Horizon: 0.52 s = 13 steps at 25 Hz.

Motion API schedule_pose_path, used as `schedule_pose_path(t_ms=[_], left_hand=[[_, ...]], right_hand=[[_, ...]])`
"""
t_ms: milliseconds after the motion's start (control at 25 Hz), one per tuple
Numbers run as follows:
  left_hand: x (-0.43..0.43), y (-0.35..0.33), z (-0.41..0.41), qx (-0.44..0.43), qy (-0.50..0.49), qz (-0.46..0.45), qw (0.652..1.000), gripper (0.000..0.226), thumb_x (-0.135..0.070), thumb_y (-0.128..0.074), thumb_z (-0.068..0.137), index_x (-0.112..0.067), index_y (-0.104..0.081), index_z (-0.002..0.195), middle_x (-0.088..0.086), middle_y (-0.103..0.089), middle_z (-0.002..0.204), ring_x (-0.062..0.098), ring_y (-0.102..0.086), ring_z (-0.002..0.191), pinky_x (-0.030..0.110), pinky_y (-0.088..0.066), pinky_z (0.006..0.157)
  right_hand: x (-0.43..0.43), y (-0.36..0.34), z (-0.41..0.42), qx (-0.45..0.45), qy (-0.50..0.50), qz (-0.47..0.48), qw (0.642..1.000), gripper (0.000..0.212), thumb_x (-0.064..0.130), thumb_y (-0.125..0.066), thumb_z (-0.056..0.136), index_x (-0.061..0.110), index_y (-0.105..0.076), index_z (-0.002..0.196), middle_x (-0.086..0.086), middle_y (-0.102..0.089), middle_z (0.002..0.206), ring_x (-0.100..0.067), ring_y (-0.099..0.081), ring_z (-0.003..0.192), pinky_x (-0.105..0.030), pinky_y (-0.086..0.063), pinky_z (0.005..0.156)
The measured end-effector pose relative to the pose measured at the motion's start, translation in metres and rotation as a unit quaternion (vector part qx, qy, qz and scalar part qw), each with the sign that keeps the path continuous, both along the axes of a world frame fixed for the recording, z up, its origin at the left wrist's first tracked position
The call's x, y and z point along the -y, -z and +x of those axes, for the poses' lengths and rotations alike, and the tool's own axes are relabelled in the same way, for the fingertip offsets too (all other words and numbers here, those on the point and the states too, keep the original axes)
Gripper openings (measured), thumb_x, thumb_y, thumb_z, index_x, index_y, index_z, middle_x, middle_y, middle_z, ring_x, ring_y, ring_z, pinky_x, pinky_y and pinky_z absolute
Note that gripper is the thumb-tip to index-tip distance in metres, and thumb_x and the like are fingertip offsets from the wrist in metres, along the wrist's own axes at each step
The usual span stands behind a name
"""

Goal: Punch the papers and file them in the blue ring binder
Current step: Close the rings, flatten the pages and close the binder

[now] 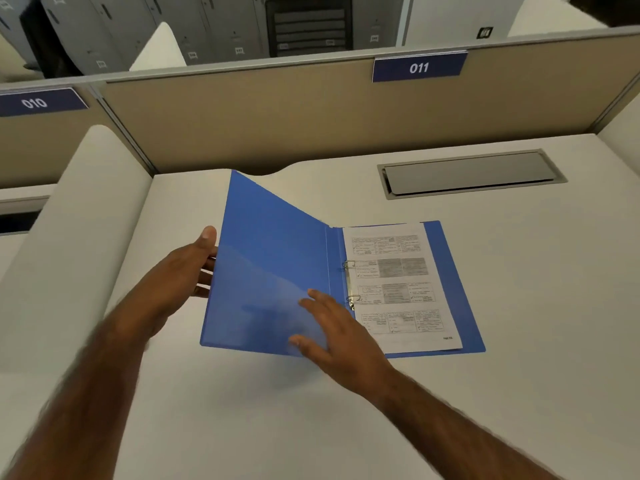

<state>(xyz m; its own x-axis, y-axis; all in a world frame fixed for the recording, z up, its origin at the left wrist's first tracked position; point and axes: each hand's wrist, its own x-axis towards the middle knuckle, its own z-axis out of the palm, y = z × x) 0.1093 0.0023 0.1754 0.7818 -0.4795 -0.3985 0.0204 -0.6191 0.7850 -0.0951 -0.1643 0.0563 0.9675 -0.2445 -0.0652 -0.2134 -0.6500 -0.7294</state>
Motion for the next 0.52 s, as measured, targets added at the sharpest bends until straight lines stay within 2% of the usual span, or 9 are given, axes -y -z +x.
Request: schedule_pose_path(t_ms=[120,240,360,440,520], left_hand=[[0.028,-0.025,-0.025,0.008,0.038,-0.043,0.998,0.075,-0.073,-0.022,0.088,-0.022,-0.067,0.117,0.002,-0.073,0.108,0.024,-0.070,0.098,0.043,-0.055,0.090],[0.061,-0.035,-0.050,0.003,0.053,-0.103,0.993,0.075,-0.067,-0.018,0.092,-0.019,-0.067,0.122,0.004,-0.073,0.114,0.023,-0.069,0.103,0.043,-0.054,0.092],[0.098,-0.027,-0.077,-0.003,0.063,-0.145,0.987,0.068,-0.058,-0.018,0.097,-0.018,-0.064,0.128,0.005,-0.070,0.119,0.022,-0.067,0.108,0.040,-0.054,0.093],[0.119,-0.010,-0.095,-0.004,0.080,-0.153,0.985,0.058,-0.050,-0.021,0.103,-0.020,-0.061,0.133,0.002,-0.067,0.128,0.020,-0.064,0.116,0.041,-0.053,0.098],[0.137,0.017,-0.112,0.021,0.116,-0.124,0.985,0.049,-0.046,-0.027,0.105,-0.025,-0.054,0.141,-0.003,-0.059,0.140,0.017,-0.056,0.127,0.041,-0.047,0.106]], right_hand=[[0.015,-0.050,0.008,0.039,0.042,0.145,0.988,0.061,0.062,-0.050,0.093,0.033,-0.044,0.145,0.015,-0.044,0.151,-0.002,-0.041,0.137,-0.035,-0.040,0.113],[0.029,-0.090,0.008,0.070,0.063,0.239,0.966,0.057,0.064,-0.047,0.091,0.037,-0.049,0.141,0.022,-0.053,0.136,-0.002,-0.052,0.126,-0.029,-0.045,0.104],[0.049,-0.110,0.002,0.104,0.109,0.313,0.938,0.024,0.057,-0.045,0.097,0.050,-0.055,0.117,0.032,-0.058,0.112,-0.009,-0.060,0.116,-0.036,-0.053,0.100],[0.069,-0.115,-0.005,0.114,0.141,0.328,0.927,0.015,0.053,-0.046,0.100,0.051,-0.055,0.112,0.025,-0.061,0.110,-0.011,-0.062,0.111,-0.030,-0.059,0.087],[0.094,-0.115,-0.016,0.086,0.174,0.332,0.923,0.026,0.050,-0.050,0.100,0.039,-0.055,0.123,0.013,-0.061,0.118,-0.010,-0.063,0.105,-0.017,-0.057,0.069]])
